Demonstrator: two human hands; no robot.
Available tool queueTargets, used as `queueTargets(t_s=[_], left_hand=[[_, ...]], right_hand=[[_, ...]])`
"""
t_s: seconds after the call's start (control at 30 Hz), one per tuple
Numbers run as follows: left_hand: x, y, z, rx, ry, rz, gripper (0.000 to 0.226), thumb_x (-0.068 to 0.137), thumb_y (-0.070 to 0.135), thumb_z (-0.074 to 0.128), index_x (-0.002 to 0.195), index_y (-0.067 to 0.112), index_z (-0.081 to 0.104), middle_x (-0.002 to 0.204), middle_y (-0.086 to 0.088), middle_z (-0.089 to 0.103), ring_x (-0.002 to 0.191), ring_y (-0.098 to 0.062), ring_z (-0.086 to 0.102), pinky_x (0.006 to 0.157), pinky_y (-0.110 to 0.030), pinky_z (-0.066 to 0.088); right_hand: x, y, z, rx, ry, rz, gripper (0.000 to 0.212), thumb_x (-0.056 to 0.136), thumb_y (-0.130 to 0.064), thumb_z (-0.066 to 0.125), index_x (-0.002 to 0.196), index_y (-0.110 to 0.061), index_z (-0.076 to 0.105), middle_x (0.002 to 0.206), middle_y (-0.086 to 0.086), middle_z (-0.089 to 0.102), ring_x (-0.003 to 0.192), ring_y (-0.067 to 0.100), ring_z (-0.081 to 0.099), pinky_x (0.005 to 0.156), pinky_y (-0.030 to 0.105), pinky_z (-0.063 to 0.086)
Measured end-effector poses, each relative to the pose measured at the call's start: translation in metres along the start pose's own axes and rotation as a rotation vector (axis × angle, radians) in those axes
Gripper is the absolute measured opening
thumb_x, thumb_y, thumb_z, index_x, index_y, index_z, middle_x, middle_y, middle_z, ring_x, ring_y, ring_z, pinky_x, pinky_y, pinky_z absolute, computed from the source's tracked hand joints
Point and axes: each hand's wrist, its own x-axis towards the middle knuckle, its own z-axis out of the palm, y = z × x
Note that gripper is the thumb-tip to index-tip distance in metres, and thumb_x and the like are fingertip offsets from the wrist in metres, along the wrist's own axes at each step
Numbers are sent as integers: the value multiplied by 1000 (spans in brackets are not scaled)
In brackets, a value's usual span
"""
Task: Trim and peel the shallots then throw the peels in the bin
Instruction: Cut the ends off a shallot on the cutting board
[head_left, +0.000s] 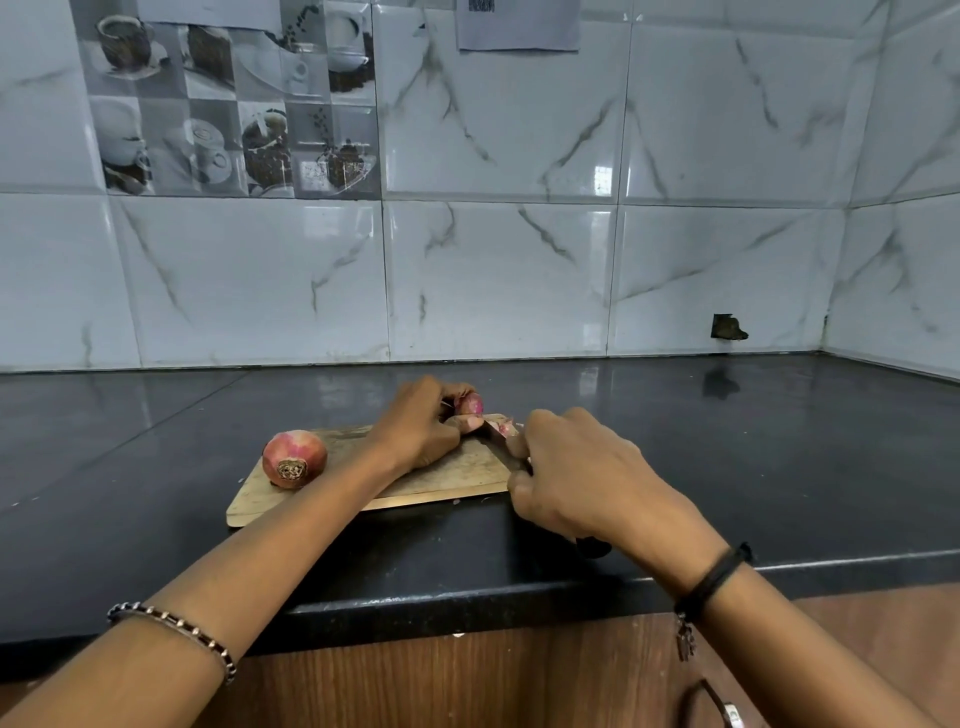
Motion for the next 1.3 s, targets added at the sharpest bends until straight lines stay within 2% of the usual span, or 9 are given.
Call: queueTargets(t_s=[0.17, 0.27, 0.4, 0.53, 0.63, 0.83, 1.07, 1.17, 1.3], left_hand=[[-4, 0, -3, -57, 1, 4, 5, 91, 15, 70, 95, 13, 73, 93, -3, 76, 93, -15, 70, 83, -29, 51], [-7, 0, -4, -59, 9, -31, 21, 91, 19, 71, 112, 22, 71, 105, 4, 74, 99, -10, 67, 86, -21, 47], [-5, -1, -4, -40, 5, -61, 31, 92, 27, 70, 123, 26, 67, 113, 5, 72, 109, -12, 64, 102, -30, 48], [-5, 0, -4, -29, 27, -51, 14, 96, 30, 65, 109, 25, 68, 92, 15, 68, 91, -5, 62, 78, -19, 45], [-3, -3, -4, -62, 90, -50, 11, 96, 32, 65, 103, 25, 68, 92, 13, 70, 90, -6, 65, 72, -16, 45], [0, -8, -6, -123, 172, -43, 19, 94, 34, 67, 109, 23, 66, 104, 4, 73, 100, -14, 69, 95, -35, 52], [0, -8, -8, -245, 223, -60, 22, 91, 40, 70, 105, 23, 67, 96, 9, 75, 96, -7, 70, 93, -39, 56], [-1, -5, -9, -281, 282, -44, 24, 91, 40, 70, 104, 21, 67, 94, 9, 75, 94, -4, 70, 89, -32, 57], [-2, -4, -10, -315, 381, -50, 26, 91, 40, 69, 105, 18, 67, 95, 8, 74, 92, 1, 68, 83, -19, 54]], right_hand=[[4, -5, 7, -21, 28, 36, 27, 96, -21, 56, 122, -15, 53, 120, 7, 51, 113, 32, 57, 79, 34, 37], [12, 0, 9, 3, 53, 72, 28, 95, -18, 54, 123, -15, 54, 123, 9, 54, 113, 33, 59, 79, 35, 38], [10, 21, 9, 114, 106, 161, 40, 92, -21, 51, 132, -19, 58, 114, 7, 60, 99, 31, 64, 77, 34, 49], [9, 34, 6, 180, 165, 178, 32, 93, -28, 53, 122, -18, 63, 96, 4, 65, 77, 29, 70, 75, 45, 61], [9, 34, 6, 211, 190, 124, 38, 94, -31, 56, 131, -24, 60, 103, 4, 68, 78, 28, 70, 77, 43, 61], [10, 19, 11, 285, 73, -38, 39, 97, -39, 55, 134, -29, 61, 69, 4, 73, 37, 5, 59, 38, 17, 44], [17, 27, 12, 264, 182, 22, 34, 96, -48, 51, 104, -21, 70, 84, 3, 71, 66, 21, 72, 69, 39, 62], [8, 17, 11, 378, 55, -49, 39, 94, -62, 49, 115, -34, 67, 59, -3, 68, 57, 5, 70, 55, 17, 51], [7, 6, 16, 350, -21, -139, 43, 95, -36, 59, 138, -30, 58, 52, -8, 62, 50, 4, 66, 50, 10, 43]])
